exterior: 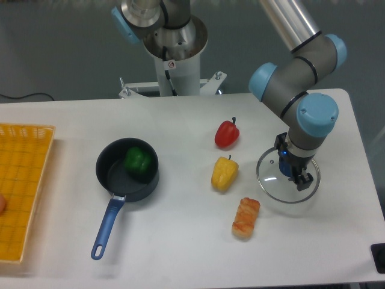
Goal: Close the pot lid
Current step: 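Lift the clear glass lid held in the gripper off the table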
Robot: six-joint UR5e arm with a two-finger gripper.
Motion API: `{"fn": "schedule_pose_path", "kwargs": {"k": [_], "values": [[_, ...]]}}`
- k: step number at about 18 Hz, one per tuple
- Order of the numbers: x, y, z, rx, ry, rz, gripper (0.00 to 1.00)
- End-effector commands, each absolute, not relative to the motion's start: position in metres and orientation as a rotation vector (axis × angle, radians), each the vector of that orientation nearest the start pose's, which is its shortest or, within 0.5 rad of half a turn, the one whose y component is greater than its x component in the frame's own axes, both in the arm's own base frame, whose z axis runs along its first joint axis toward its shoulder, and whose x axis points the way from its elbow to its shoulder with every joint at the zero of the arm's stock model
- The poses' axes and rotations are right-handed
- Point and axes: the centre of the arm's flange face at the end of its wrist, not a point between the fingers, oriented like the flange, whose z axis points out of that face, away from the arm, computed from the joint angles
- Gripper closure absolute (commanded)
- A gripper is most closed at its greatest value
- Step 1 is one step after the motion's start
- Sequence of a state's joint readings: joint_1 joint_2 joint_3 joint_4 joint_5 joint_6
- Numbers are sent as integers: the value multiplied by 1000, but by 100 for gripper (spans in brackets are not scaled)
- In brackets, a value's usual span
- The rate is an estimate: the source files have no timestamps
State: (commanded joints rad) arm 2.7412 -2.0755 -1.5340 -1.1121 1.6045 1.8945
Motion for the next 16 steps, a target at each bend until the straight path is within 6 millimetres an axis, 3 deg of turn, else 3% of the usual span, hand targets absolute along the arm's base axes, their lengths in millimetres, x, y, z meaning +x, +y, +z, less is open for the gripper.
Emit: {"fn": "schedule_pose_path", "kwargs": {"k": [7,16], "values": [[-544,372,261,-2969,1127,-15,39],[-501,395,275,-2967,1119,-3,39]]}}
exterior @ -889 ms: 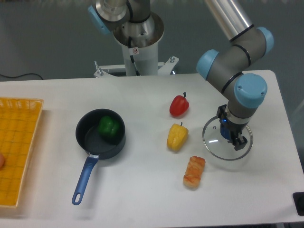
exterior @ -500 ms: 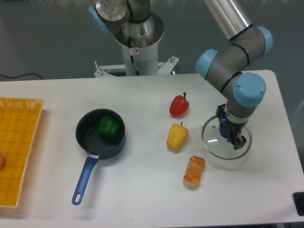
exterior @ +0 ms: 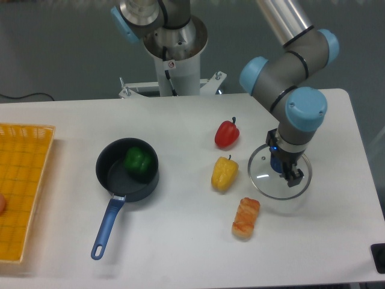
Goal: Close the pot lid
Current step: 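Lift the clear glass lid held in the gripper off the table, then carry the glass lid over the blue saucepan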
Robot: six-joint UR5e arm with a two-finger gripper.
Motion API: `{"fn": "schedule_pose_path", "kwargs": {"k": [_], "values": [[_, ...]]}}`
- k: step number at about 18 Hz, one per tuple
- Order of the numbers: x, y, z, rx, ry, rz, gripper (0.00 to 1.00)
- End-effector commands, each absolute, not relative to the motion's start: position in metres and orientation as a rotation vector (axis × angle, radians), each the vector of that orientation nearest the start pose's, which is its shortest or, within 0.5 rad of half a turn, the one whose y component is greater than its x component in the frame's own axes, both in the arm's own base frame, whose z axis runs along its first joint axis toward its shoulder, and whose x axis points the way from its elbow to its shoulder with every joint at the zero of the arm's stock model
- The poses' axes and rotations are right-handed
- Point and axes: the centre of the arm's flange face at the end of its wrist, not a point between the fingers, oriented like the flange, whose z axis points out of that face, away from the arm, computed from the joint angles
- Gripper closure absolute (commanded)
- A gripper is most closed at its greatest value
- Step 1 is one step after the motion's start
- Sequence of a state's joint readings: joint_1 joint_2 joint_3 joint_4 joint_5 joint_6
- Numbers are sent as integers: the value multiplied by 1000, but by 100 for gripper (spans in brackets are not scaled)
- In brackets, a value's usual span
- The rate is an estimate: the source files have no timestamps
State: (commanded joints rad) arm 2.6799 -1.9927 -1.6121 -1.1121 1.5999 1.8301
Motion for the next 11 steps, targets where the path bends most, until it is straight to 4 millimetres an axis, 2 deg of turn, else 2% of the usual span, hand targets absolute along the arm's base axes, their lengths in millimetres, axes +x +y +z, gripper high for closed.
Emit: {"fn": "schedule_pose_path", "kwargs": {"k": [2,4,6,8,11], "values": [[-486,403,278,-2973,1118,-5,39],[-475,401,287,-2980,1103,-19,39],[-456,413,295,-2977,1120,-49,39],[-444,416,304,-2989,1094,-67,39],[-416,437,308,-3002,1068,-77,39]]}}
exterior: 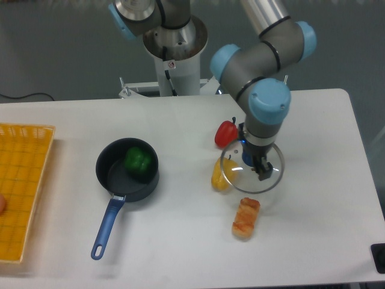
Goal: Close the pot lid
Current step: 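Carry the glass lid over the blue saucepan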
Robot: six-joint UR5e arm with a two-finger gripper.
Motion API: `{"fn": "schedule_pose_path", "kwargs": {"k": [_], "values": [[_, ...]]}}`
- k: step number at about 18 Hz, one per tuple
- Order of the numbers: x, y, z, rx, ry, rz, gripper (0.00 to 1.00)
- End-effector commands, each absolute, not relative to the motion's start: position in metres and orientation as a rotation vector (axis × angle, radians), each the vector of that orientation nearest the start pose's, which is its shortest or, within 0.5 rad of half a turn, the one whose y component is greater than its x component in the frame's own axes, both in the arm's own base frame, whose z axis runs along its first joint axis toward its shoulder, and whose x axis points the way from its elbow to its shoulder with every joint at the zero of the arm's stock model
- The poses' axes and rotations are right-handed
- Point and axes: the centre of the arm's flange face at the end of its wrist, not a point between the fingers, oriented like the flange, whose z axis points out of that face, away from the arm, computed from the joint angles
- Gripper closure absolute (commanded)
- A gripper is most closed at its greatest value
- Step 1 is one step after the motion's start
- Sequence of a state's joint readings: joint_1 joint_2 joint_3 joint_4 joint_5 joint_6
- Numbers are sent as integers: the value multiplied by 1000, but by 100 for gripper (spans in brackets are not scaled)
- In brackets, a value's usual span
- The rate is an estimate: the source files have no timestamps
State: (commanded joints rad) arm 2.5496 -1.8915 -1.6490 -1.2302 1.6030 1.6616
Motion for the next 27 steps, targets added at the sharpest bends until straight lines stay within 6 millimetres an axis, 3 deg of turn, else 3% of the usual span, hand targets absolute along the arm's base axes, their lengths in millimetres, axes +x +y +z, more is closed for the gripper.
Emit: {"fn": "schedule_pose_path", "kwargs": {"k": [10,14,27], "values": [[-315,502,317,-3023,984,-65,39],[-284,522,316,-3020,980,-62,39],[-216,540,311,-2981,945,-14,40]]}}
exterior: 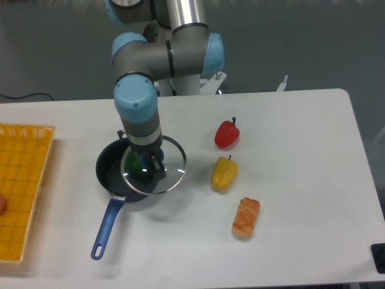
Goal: Close the pot lid
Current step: 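Carry the glass lid over the blue saucepan, then lower the glass lid onto the saucepan rim and settle it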
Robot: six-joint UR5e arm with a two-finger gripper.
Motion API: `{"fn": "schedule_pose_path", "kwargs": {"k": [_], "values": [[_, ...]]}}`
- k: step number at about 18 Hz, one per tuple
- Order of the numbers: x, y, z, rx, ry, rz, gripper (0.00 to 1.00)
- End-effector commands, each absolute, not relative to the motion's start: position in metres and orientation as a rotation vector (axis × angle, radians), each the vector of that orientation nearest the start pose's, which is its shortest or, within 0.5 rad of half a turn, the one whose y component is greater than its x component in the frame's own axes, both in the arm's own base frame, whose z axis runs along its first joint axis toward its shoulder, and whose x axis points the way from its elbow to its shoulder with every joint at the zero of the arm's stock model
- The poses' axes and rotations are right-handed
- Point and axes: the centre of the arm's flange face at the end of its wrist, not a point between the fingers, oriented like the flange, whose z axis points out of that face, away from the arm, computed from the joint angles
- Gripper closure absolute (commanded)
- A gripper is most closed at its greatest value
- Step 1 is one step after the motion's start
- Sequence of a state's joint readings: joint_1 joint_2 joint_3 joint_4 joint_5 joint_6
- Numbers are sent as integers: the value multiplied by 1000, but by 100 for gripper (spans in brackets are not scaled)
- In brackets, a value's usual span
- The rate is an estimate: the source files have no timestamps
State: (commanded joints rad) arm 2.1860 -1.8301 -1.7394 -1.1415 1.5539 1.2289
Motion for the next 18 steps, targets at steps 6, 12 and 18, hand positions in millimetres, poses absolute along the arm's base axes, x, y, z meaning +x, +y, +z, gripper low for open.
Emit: {"fn": "schedule_pose_path", "kwargs": {"k": [6,12,18], "values": [[-202,545,311,-2976,938,0,40],[-189,547,310,-2985,948,-4,40],[-179,548,305,-2994,954,-24,40]]}}
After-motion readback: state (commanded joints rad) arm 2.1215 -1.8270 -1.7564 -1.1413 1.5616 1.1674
